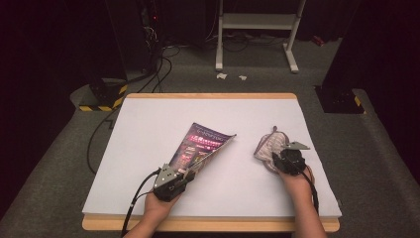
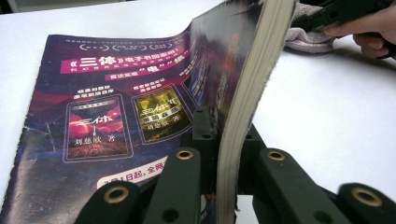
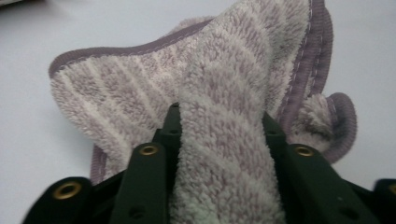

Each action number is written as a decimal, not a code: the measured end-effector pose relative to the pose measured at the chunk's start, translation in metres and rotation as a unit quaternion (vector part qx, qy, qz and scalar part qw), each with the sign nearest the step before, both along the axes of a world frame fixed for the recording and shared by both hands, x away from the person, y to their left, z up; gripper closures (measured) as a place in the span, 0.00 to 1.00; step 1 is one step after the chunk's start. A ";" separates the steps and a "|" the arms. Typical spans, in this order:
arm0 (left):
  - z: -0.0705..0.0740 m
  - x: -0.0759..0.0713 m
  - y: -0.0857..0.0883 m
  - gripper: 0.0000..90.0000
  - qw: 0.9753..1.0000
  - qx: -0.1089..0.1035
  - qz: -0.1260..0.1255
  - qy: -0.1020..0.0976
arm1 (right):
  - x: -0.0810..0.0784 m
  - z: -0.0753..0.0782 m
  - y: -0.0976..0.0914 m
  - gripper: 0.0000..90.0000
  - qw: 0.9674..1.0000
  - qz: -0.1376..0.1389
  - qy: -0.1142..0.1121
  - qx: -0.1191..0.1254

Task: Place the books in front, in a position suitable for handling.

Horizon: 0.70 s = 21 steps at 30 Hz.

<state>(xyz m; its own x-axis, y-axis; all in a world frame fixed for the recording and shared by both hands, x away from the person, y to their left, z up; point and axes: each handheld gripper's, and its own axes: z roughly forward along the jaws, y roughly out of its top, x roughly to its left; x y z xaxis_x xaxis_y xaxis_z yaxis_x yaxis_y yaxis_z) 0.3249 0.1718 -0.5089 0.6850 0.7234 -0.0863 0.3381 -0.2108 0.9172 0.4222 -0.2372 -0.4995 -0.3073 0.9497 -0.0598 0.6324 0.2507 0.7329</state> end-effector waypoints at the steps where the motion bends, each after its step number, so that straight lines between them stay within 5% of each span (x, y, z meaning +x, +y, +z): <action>1: 0.000 0.000 0.000 0.92 1.000 0.000 0.000 0.000 | -0.001 0.000 0.001 0.76 1.000 -0.001 -0.002 -0.003; 6: 0.000 -0.001 0.000 0.92 1.000 -0.002 0.003 -0.006 | -0.009 0.004 0.003 0.79 1.000 0.002 -0.022 0.021; 9: 0.001 -0.002 0.001 0.93 1.000 -0.006 -0.005 -0.006 | -0.021 0.011 0.010 0.78 0.997 0.014 -0.055 0.043; 14: 0.001 -0.004 -0.001 0.93 1.000 -0.001 -0.020 -0.007 | -0.032 0.024 0.027 0.78 0.995 0.039 -0.084 0.049; 18: 0.000 -0.004 -0.003 0.93 1.000 0.001 -0.020 -0.009 | -0.031 0.031 0.043 0.78 0.992 0.052 -0.104 0.046; 21: 0.000 -0.004 -0.002 0.92 1.000 0.000 -0.020 -0.007 | -0.021 0.034 0.055 0.78 0.992 0.056 -0.115 0.020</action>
<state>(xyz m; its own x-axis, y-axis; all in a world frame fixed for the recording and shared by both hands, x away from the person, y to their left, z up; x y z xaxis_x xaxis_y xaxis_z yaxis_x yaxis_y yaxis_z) 0.3212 0.1698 -0.5084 0.7143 0.6957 -0.0762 0.3161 -0.2235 0.9220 0.4014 -0.1820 -0.4659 -0.3928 0.9138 -0.1032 0.4177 0.2773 0.8652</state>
